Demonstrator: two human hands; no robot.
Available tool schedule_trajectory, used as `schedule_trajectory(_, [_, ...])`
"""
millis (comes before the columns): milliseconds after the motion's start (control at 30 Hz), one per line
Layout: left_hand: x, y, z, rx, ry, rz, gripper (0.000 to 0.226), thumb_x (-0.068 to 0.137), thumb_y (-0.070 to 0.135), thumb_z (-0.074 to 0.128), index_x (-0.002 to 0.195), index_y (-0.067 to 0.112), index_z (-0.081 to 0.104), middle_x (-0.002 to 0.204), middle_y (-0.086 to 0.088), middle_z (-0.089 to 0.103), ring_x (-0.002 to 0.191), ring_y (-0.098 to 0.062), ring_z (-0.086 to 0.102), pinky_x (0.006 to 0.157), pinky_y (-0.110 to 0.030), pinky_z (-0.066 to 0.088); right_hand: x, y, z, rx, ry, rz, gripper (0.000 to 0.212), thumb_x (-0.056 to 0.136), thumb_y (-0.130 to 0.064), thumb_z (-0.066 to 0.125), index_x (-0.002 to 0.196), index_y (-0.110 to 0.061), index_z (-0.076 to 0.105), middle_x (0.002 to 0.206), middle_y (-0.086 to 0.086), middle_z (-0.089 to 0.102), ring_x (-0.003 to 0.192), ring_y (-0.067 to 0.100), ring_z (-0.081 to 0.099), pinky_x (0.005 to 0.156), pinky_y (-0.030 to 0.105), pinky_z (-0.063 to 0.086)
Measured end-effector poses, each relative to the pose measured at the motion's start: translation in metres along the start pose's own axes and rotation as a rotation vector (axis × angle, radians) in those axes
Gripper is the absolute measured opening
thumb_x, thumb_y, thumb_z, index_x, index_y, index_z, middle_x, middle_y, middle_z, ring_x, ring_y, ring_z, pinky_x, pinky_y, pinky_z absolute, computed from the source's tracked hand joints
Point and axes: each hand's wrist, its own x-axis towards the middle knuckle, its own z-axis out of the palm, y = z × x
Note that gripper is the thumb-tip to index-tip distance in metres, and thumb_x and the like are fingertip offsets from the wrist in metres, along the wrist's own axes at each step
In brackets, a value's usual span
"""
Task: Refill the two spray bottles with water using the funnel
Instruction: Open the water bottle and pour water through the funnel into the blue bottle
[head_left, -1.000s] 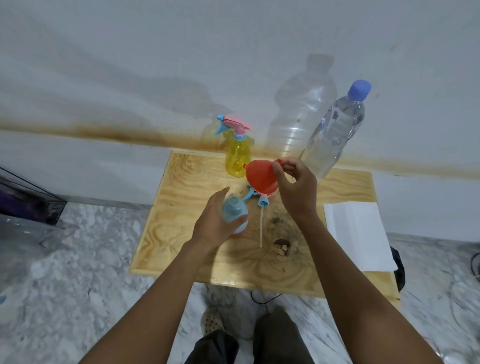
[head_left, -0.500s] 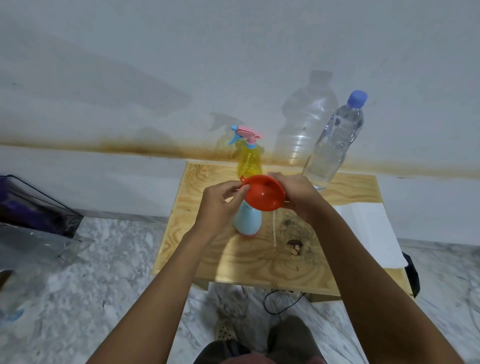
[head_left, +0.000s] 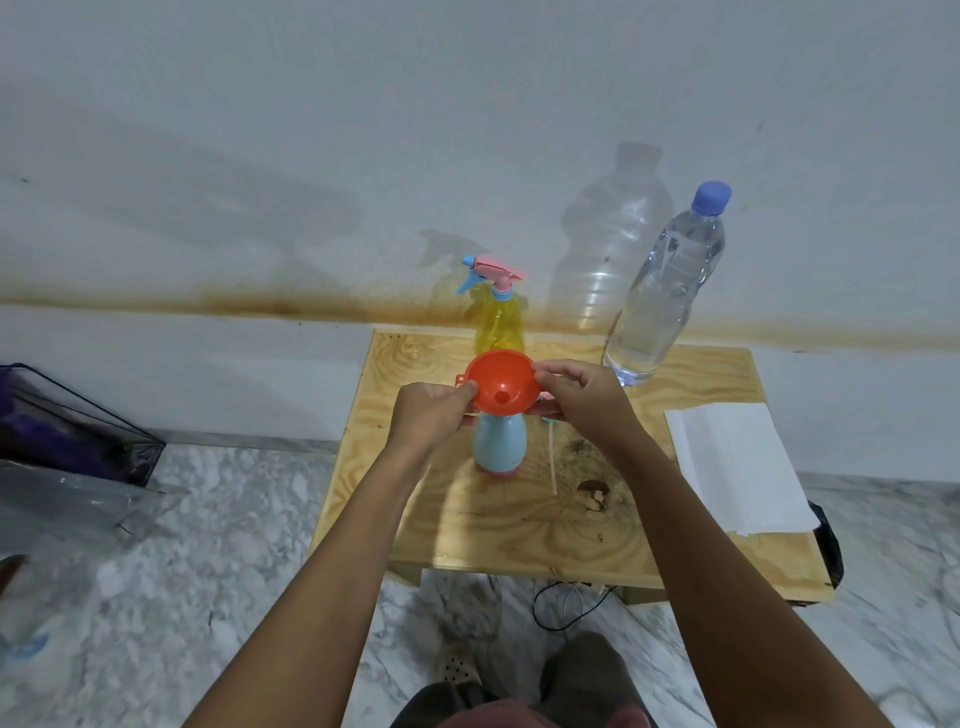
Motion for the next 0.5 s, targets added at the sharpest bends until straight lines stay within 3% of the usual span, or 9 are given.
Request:
schedule_trajectory(67, [0.002,-0.001,-0.002,0.008,-0.015,-0.008,0.023,0.092,0.023,0.069,0.080,0.005,0.073,0.081,-0.008,0.076,0.065,-0.010,0.072,0.064,-0.021,0.058,0.005,0.001,0.001,-0.036,-0.017,0.006,0.022,0.095,-0.008,0.063,0.115,-0.001,0.069,0.092,0.021,0.074,0.062,0.014,0.074,0.055,0.018,0.055])
schedule_trajectory(167, [0.006,-0.006,-0.002,0.038,0.011,0.000,0.023,0.089,0.027,0.072,0.079,0.006,0.073,0.085,-0.010,0.077,0.074,-0.014,0.074,0.084,-0.037,0.060,0.011,0.002,0.004,-0.095,-0.029,0.011,0.021,0.095,-0.006,0.063,0.115,-0.003,0.068,0.081,0.015,0.074,0.058,0.009,0.072,0.054,0.016,0.052])
schedule_trajectory(267, [0.008,-0.013,-0.001,0.055,0.077,0.031,0.022,0.082,0.031,0.079,0.079,0.014,0.065,0.084,-0.007,0.076,0.083,-0.020,0.075,0.087,-0.045,0.059,0.016,0.008,0.007,-0.128,-0.005,0.037,0.021,0.094,-0.005,0.061,0.113,-0.005,0.069,0.071,0.007,0.073,0.057,0.010,0.072,0.056,0.019,0.056])
schedule_trajectory(400, [0.006,-0.016,0.003,0.110,0.088,0.143,0.034,0.083,0.029,0.079,0.109,0.020,0.060,0.098,-0.002,0.073,0.091,-0.015,0.069,0.081,-0.033,0.055,0.019,0.012,0.009,-0.114,0.033,0.045,0.021,0.092,-0.005,0.061,0.110,-0.009,0.070,0.069,0.007,0.073,0.056,0.014,0.072,0.056,0.023,0.057])
schedule_trajectory(500, [0.007,-0.018,0.005,0.153,0.053,0.208,0.037,0.085,0.029,0.076,0.118,0.015,0.066,0.097,-0.004,0.075,0.090,-0.017,0.072,0.087,-0.037,0.057,0.019,0.013,0.011,-0.119,0.063,0.039,0.019,0.092,-0.006,0.061,0.108,-0.011,0.070,0.070,0.009,0.073,0.054,0.013,0.071,0.053,0.022,0.055])
